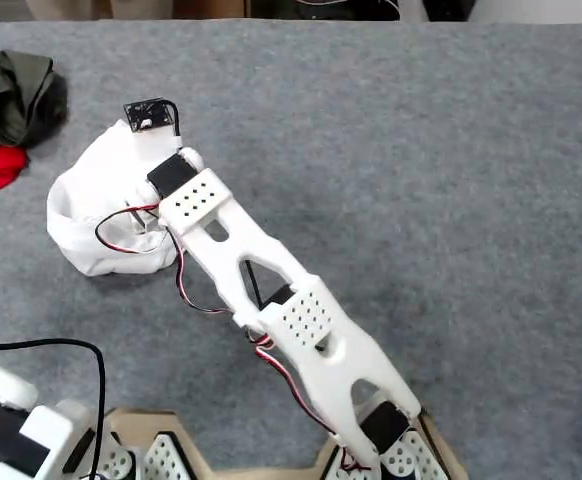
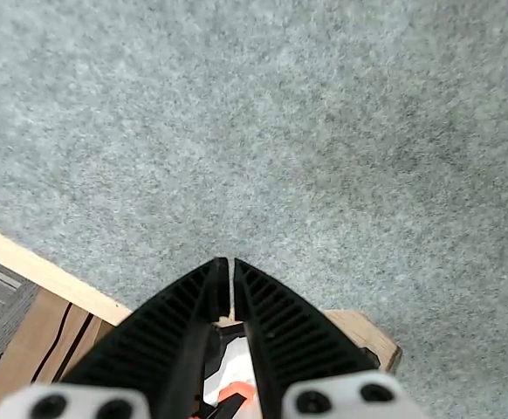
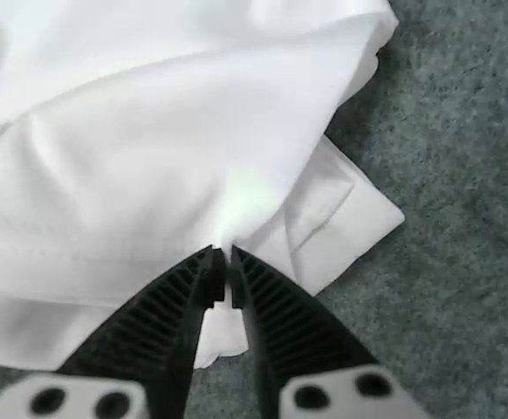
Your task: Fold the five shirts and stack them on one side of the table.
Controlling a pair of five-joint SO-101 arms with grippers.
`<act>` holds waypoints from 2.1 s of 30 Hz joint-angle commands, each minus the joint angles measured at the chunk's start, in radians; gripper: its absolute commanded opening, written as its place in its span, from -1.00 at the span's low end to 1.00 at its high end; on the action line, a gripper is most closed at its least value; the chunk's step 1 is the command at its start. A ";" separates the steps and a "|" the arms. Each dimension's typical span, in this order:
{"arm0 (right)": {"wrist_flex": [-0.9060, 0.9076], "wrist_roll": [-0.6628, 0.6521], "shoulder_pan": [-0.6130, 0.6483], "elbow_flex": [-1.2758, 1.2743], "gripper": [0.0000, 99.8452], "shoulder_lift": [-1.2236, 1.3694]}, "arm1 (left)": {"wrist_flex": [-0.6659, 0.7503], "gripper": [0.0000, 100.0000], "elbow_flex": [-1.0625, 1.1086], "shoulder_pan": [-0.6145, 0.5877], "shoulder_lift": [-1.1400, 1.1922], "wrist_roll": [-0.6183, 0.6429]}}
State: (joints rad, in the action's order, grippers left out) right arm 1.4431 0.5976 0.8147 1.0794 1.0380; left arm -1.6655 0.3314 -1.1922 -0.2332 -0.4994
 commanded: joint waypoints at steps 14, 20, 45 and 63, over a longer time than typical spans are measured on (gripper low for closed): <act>0.140 0.008 -0.005 0.321 -0.99 -0.004 | 0.002 -0.94 -0.006 0.012 -0.005 -0.008; 0.219 0.002 -0.007 0.420 -0.99 -0.008 | 0.002 -0.94 -0.009 0.012 -0.005 -0.008; 0.152 -0.072 -0.627 0.587 -0.99 -0.470 | -0.008 -0.95 -0.005 0.123 -0.015 0.000; 0.180 -0.308 -0.584 0.484 -0.98 -0.685 | -0.043 -0.95 -0.005 0.351 -0.015 0.002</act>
State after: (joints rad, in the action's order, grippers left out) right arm 1.5965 0.3030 0.2915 1.6088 0.3168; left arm -1.6978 0.3330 -0.8792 -0.2332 -0.4994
